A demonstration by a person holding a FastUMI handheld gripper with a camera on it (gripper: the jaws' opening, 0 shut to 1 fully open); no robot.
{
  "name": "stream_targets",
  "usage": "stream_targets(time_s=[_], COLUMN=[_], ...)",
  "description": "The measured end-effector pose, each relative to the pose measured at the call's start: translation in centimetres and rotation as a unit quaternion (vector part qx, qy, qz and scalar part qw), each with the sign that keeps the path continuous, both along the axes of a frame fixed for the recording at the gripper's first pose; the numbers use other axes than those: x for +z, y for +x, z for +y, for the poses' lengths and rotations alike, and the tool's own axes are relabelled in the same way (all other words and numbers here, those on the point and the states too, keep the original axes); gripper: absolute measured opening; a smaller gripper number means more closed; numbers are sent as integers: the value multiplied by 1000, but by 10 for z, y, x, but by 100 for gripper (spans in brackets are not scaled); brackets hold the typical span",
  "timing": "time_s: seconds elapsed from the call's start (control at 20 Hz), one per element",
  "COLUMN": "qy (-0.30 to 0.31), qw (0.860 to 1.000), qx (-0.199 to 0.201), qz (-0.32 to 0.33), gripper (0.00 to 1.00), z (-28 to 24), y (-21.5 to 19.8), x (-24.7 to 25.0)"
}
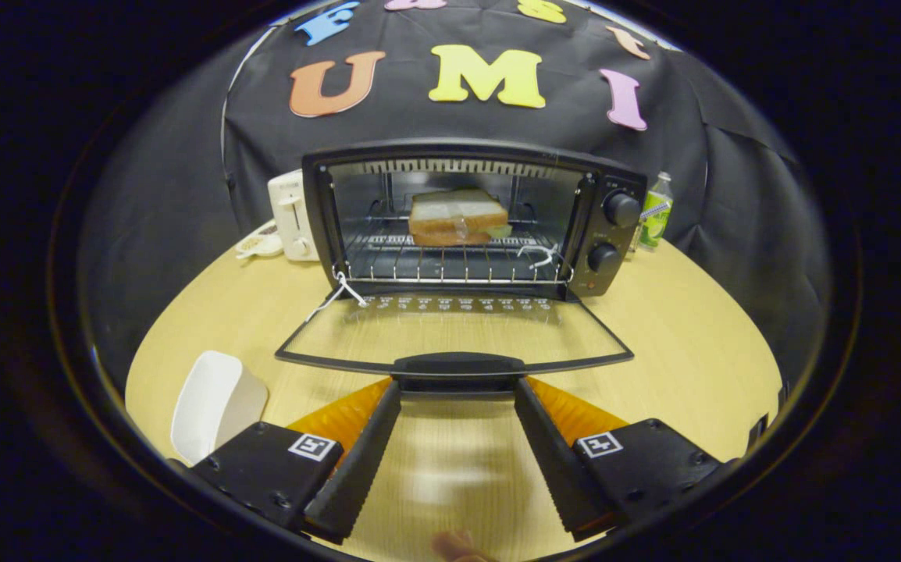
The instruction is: Open the toaster oven, put the food inside, and close the toaster oven door.
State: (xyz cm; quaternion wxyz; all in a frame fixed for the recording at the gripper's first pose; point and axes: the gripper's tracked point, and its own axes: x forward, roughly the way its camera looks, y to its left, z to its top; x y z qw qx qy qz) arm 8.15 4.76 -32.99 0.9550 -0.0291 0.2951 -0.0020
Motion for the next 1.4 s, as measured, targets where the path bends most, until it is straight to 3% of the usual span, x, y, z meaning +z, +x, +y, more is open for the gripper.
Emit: stream_targets(time_s=[0.85,1.0,1.4], qy=[39,55,26], qw=[984,981,977], qx=[27,30,40], qz=[-175,-182,-209], gripper=[97,98,98], z=[9,8,6], y=[28,18,-19], x=[82,90,154])
